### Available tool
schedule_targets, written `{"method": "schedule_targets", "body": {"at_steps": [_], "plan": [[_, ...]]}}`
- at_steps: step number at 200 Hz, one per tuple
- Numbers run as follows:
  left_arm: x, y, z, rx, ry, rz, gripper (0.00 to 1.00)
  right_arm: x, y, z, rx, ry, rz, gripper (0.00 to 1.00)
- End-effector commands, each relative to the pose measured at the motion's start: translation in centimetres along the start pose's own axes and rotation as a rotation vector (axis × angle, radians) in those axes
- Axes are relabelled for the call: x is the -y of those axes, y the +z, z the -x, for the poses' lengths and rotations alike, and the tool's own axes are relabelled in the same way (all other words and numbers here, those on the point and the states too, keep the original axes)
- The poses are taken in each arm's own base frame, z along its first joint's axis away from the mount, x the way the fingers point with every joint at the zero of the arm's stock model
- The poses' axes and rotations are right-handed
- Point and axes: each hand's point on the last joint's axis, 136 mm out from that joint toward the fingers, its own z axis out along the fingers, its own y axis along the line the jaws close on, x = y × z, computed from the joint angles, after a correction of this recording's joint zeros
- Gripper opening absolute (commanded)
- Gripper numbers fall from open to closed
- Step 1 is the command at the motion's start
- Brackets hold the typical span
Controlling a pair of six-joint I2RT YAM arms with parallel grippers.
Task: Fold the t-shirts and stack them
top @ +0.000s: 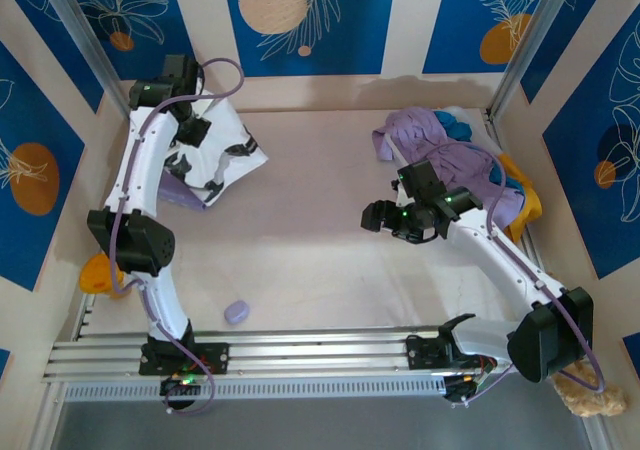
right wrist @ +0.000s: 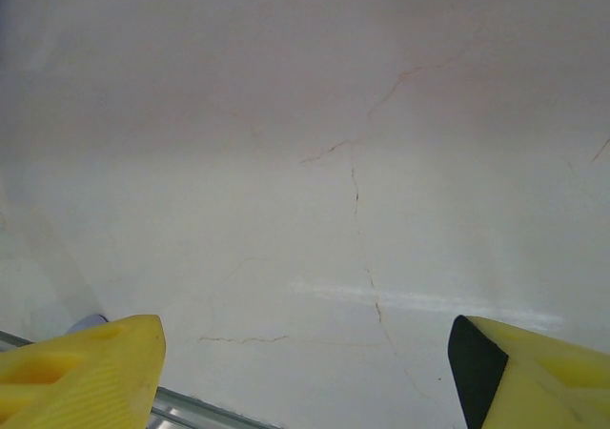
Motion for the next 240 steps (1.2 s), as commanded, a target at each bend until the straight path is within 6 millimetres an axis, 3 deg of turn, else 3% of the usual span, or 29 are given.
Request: {"method": "schedule_targets", "body": {"at_steps": [1,69,151,184,209,240], "plan": [[-1.9,-3.2,0.0,0.069,-0.069,0.029,0.0,-0.9,-0.2,0.3,0.0,-0.017,0.024,0.8],[-2.8,-0.6,-0.6,0.019,-0.091,0.017,0.0,-1.1,0.1,0.5,-0.006,-0.024,0.024,0.8],[-3.8,6.1,-0.4,-0.025,-0.096,0.007,0.0,-1.2,-0.2,0.9,-0.012,-0.037,0.008,0.8],[-4.5,8.0,-0.4,-0.045,-0.091,0.039,0.0,-1.1,-0.1,0.8,-0.02,-0.035,0.004,0.8],[-5.1,7.8,-0.5,-0.043,-0.101,0.049,0.0,-1.2,0.0,0.9,-0.028,-0.035,0.002,0.8],[-4.1,5.2,-0.3,-0.008,-0.141,-0.026,0.0,-1.4,0.4,1.1,-0.033,-0.031,0.002,0.8]]}}
